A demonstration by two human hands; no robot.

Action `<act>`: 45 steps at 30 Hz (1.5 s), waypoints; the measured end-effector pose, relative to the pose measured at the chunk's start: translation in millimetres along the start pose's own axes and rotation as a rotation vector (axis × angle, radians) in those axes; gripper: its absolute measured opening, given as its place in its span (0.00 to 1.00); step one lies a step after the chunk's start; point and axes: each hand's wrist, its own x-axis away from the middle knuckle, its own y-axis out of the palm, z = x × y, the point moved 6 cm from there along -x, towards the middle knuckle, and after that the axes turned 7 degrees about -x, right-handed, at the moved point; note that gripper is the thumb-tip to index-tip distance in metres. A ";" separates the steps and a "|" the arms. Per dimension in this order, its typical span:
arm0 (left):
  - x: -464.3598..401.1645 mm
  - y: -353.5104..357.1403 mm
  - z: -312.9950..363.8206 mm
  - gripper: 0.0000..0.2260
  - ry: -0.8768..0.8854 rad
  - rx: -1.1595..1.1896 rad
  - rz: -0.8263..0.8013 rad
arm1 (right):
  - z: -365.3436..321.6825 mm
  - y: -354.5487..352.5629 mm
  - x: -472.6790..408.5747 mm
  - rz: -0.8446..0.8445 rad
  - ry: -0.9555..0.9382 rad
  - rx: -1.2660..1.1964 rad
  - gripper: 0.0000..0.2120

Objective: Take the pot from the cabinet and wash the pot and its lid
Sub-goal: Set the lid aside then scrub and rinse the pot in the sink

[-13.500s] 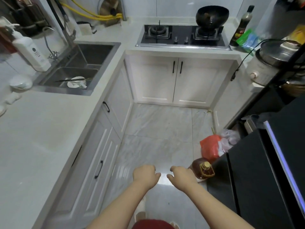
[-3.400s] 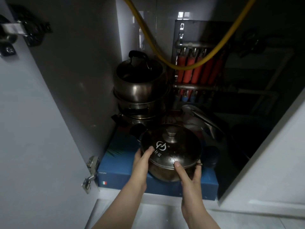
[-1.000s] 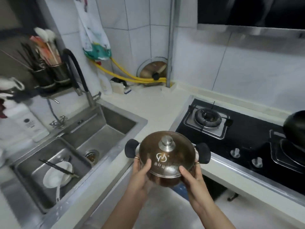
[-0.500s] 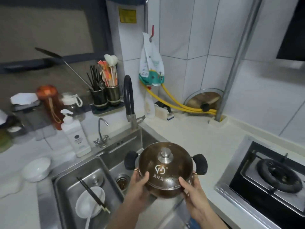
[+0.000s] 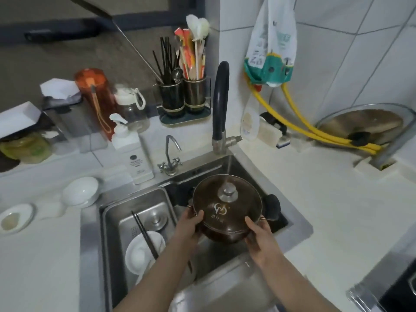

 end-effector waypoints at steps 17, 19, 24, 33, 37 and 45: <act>-102.2 -23.1 -64.1 0.15 -0.143 0.094 0.228 | 15.4 -20.4 -136.6 0.216 0.169 0.096 0.24; -111.9 -23.8 -69.8 0.16 -0.160 0.093 0.230 | 17.1 -23.2 -147.7 0.245 0.162 0.077 0.24; -128.2 -30.0 -79.4 0.17 -0.188 0.106 0.236 | 27.6 -31.4 -165.7 0.252 0.183 0.088 0.21; -140.5 -37.2 -90.7 0.18 -0.221 0.173 0.319 | 42.4 -35.5 -168.7 0.333 0.163 0.113 0.22; -139.3 -38.4 -101.9 0.19 -0.255 0.161 0.349 | 49.8 -39.2 -162.3 0.359 0.166 0.118 0.26; -146.4 -32.1 -114.0 0.21 -0.298 0.077 0.363 | 44.1 -30.1 -153.6 0.288 0.134 0.253 0.33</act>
